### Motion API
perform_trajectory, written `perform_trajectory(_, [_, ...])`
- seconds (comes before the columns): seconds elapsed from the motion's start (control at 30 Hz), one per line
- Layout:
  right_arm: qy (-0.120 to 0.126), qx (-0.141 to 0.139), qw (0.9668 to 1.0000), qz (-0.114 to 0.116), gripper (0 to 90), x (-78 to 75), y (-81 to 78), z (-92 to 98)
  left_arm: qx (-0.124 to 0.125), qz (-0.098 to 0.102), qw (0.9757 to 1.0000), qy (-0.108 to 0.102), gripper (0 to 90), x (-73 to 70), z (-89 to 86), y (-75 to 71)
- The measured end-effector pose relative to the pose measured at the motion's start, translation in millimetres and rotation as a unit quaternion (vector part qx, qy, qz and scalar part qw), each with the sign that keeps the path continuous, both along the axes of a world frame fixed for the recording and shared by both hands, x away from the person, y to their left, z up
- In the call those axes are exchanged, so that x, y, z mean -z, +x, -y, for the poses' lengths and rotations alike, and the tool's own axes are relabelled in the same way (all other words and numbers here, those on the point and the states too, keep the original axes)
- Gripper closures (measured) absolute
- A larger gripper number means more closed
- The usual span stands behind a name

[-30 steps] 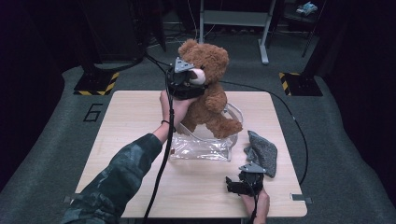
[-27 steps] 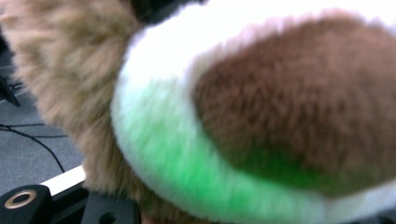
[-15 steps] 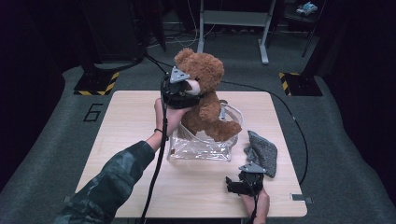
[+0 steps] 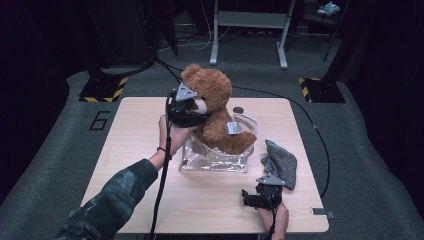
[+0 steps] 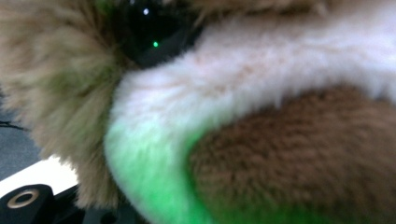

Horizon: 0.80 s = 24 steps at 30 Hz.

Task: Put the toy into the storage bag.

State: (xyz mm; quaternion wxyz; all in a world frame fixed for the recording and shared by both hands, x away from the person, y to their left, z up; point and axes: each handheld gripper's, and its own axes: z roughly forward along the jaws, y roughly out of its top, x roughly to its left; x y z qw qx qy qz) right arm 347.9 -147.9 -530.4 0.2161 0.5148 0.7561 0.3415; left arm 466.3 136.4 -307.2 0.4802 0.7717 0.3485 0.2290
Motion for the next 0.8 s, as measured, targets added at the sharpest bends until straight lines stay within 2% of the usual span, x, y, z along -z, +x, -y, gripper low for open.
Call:
perform_trajectory(0.17, [0.01,-0.009,0.9999,-0.01,7.0,-2.1,0.5,4.0,0.012,-0.014,0.9998,0.01,46.6,7.9,0.9,2.4])
perform_trajectory(0.2, [0.021,-0.015,0.9995,-0.016,7.2,-3.3,0.7,5.9,0.013,-0.012,0.9998,0.005,46.5,9.1,0.7,2.1])
perform_trajectory(0.23, [0.03,-0.022,0.999,-0.023,7.1,-4.8,1.7,9.1,0.014,-0.009,0.9998,0.008,46.4,9.1,0.2,2.1])
perform_trajectory(0.27, [0.05,-0.022,0.9979,-0.035,7.4,-7.6,2.4,11.0,0.012,-0.008,0.9999,0.003,46.2,8.9,-0.1,1.9])
perform_trajectory(0.3, [0.048,-0.028,0.9977,-0.039,8.3,-12.1,3.3,14.7,0.01,-0.006,0.9999,-0.004,45.6,8.4,-1.1,1.8])
perform_trajectory(0.43, [0.059,-0.034,0.9973,-0.027,11.0,-47.7,4.8,23.3,0.001,-0.001,0.9999,-0.015,40.4,5.8,-3.1,3.0])
perform_trajectory(0.5, [0.061,-0.038,0.9974,-0.011,12.1,-74.2,9.4,30.5,-0.001,0.0,0.9998,-0.018,37.4,4.0,-3.0,3.6])
perform_trajectory(0.63, [0.065,-0.029,0.9973,0.016,13.6,-115.6,24.5,44.7,-0.001,0.003,1.0,-0.008,36.1,2.0,-1.6,3.1])
perform_trajectory(0.7, [0.06,-0.027,0.9976,0.021,13.7,-129.9,35.3,49.1,0.0,0.003,1.0,-0.007,36.2,1.9,-1.0,2.7])
perform_trajectory(0.77, [0.066,-0.029,0.9972,0.02,13.8,-140.0,47.7,51.9,0.001,0.002,1.0,-0.006,36.2,2.0,-1.0,3.0])
perform_trajectory(0.8, [0.061,-0.03,0.9976,0.017,13.8,-144.1,54.2,52.4,0.001,0.002,1.0,-0.007,36.2,2.1,-1.1,3.3])
